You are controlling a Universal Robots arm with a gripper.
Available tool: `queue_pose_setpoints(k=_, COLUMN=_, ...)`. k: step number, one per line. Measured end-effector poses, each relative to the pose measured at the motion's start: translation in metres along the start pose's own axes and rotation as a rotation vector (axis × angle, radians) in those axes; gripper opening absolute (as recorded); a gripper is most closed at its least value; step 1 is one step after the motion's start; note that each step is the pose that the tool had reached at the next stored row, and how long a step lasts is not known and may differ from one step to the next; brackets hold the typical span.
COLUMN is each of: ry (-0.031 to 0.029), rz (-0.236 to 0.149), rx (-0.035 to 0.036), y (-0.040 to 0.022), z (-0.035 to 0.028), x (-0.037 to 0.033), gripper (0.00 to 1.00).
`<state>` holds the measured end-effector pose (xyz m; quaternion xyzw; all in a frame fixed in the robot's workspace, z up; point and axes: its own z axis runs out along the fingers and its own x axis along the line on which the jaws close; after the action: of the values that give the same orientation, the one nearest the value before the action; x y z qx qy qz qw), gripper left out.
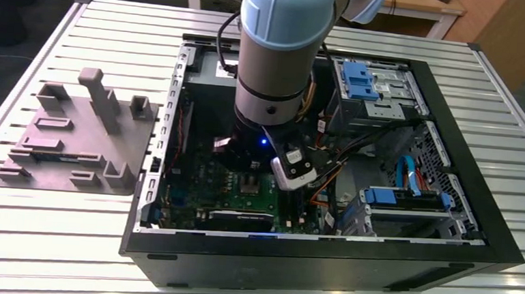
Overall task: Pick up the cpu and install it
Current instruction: 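Place the cpu into insertion slot, then close the cpu cover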
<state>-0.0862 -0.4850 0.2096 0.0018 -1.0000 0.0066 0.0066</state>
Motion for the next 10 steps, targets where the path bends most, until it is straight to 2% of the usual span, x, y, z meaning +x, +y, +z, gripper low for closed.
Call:
queue_pose_setpoints(k=2, ry=0.0002, rz=0.000, rx=0.0001, y=-0.0001, z=-0.0001, x=0.0000, gripper=0.17)
queue_pose_setpoints(k=3, ry=0.0003, rz=0.000, rx=0.0002, y=-0.0001, z=-0.0001, x=0.0000, gripper=0.17)
queue_pose_setpoints(k=4, ry=0.0004, rz=0.000, rx=0.0002, y=-0.0001, z=-0.0002, x=0.0000, gripper=0.11)
queue_pose_setpoints(k=10, ry=0.0013, rz=0.000, rx=0.0002, y=-0.0001, z=-0.0002, x=0.0000, gripper=0.10)
